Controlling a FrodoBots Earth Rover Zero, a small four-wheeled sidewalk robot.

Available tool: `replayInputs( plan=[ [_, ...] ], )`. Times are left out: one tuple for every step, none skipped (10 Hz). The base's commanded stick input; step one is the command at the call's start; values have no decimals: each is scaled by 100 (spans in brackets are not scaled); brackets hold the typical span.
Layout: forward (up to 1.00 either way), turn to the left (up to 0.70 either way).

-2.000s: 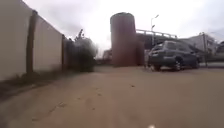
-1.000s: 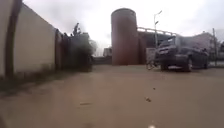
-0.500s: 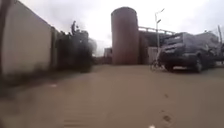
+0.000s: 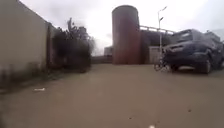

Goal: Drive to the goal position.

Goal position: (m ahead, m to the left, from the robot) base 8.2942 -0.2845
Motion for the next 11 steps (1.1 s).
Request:
replayInputs(
  plan=[
    [100, 0],
    [100, 0],
    [100, 0],
    [100, 0],
    [100, 0],
    [100, 0],
    [100, 0],
    [100, 0],
    [100, 0],
    [100, 0],
    [100, 0]
  ],
)
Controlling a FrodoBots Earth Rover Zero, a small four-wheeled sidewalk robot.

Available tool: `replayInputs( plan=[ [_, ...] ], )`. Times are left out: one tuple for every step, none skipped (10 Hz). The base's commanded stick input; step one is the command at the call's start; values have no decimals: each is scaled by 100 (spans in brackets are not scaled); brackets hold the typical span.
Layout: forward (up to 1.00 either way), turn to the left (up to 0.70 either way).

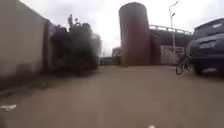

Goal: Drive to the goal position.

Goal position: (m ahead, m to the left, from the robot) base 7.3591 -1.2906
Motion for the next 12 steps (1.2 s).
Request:
replayInputs(
  plan=[
    [100, 0],
    [100, 0],
    [100, 0],
    [100, 0],
    [100, 0],
    [100, 0],
    [100, 0],
    [100, 0],
    [100, 0],
    [100, 0],
    [100, 0],
    [100, 0]
  ],
)
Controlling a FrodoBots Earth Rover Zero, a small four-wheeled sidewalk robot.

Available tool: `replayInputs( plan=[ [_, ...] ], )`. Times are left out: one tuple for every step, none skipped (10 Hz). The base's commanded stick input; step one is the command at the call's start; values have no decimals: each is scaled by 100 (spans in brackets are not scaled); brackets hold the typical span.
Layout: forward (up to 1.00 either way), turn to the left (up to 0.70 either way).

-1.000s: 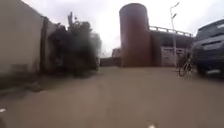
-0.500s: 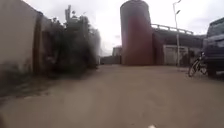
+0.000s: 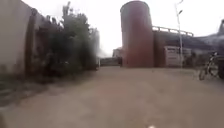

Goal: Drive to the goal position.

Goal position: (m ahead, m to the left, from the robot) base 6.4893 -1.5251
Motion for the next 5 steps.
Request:
replayInputs(
  plan=[
    [100, 0],
    [100, 0],
    [100, 0],
    [100, 0],
    [100, 0]
  ],
)
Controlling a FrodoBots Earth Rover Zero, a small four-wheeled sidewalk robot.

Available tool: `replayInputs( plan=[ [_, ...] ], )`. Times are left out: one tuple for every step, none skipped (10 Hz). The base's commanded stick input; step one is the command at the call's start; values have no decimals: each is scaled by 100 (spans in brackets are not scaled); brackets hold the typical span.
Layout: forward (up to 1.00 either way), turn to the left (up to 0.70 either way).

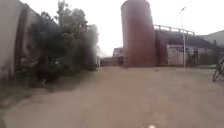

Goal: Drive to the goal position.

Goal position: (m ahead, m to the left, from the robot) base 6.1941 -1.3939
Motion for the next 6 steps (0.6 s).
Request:
replayInputs(
  plan=[
    [100, 0],
    [100, 0],
    [100, 0],
    [100, 0],
    [100, 0],
    [100, 0]
  ],
)
